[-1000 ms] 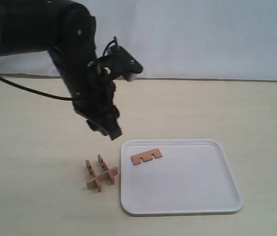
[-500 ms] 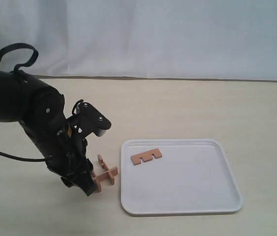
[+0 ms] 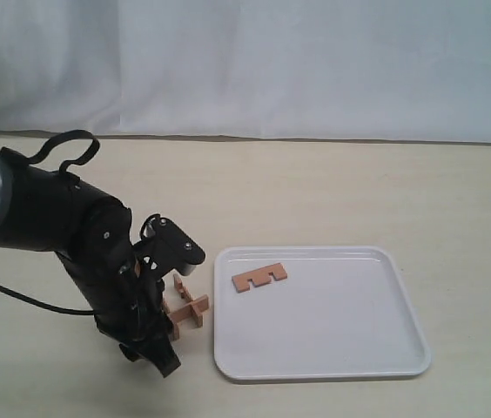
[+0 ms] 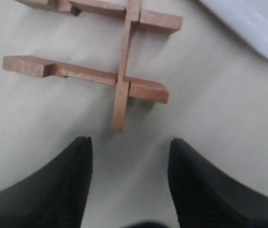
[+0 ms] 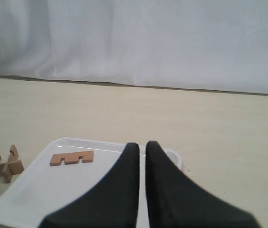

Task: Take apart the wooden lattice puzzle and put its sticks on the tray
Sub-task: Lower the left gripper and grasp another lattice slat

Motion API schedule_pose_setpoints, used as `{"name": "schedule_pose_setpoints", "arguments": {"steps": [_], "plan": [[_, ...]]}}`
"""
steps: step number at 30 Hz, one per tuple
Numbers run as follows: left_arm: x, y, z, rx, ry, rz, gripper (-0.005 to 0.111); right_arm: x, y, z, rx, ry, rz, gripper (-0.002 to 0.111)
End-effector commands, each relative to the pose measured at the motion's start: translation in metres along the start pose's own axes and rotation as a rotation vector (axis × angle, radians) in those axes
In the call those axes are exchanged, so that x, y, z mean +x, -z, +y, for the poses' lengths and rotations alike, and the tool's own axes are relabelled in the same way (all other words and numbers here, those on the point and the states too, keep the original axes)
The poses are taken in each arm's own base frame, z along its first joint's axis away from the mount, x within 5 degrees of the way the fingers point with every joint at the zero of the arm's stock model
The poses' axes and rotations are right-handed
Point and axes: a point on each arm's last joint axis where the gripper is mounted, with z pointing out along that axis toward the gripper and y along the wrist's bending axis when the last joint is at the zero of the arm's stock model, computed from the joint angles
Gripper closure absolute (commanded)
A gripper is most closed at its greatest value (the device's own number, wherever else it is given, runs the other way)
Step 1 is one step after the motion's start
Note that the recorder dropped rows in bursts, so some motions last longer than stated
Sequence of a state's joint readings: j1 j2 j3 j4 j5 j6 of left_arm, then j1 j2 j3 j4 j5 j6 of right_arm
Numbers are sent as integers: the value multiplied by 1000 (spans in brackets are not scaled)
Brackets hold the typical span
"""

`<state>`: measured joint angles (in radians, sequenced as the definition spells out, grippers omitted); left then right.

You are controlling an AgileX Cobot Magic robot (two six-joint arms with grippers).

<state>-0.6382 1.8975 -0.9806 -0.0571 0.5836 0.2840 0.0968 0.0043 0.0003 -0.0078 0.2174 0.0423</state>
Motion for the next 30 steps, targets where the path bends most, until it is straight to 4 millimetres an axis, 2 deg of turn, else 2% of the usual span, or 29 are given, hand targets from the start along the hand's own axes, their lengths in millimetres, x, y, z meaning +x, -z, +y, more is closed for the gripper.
{"name": "schedule_pose_setpoints", "arguments": {"steps": [1,12,20,27,30], "plan": [[-5,-2,0,-13,-2,-60,60,-1,0,0,0,5,-10,104],[-8,-3,1,-22,-2,-89,60,-1,0,0,0,5,-10,104],[-8,-3,1,-20,-2,-83,83,-1,0,0,0,5,-10,104],[-7,-3,1,-19,-4,-79,85,-1,0,0,0,5,-10,104],[-7,-3,1,-21,-7,-78,95,-1,0,0,0,5,-10,104]]}}
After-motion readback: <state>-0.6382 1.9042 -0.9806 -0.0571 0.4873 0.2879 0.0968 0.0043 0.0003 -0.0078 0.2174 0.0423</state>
